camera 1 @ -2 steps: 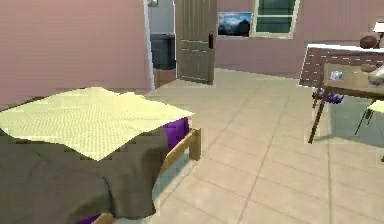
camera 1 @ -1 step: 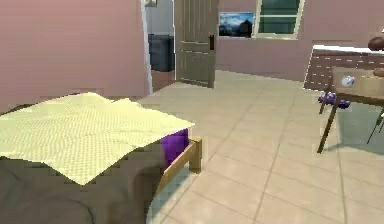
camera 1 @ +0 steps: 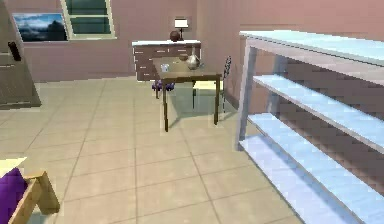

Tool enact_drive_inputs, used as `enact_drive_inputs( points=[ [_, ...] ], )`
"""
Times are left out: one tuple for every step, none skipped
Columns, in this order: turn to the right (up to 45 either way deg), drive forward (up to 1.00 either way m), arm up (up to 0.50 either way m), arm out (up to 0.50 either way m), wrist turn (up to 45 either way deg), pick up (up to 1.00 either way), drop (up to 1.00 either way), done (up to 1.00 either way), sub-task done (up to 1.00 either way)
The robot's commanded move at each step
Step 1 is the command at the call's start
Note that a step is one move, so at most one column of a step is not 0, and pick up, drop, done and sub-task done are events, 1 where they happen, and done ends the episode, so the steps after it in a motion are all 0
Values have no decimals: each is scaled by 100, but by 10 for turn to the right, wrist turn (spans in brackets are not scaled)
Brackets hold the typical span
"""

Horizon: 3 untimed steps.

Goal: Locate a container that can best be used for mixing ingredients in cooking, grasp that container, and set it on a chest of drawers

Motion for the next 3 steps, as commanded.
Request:
enact_drive_inputs(
  points=[
    [0,100,0,0,0,0,0,0,0],
    [0,100,0,0,0,0,0,0,0],
    [150,0,0,0,0,0,0,0,0]
  ],
)
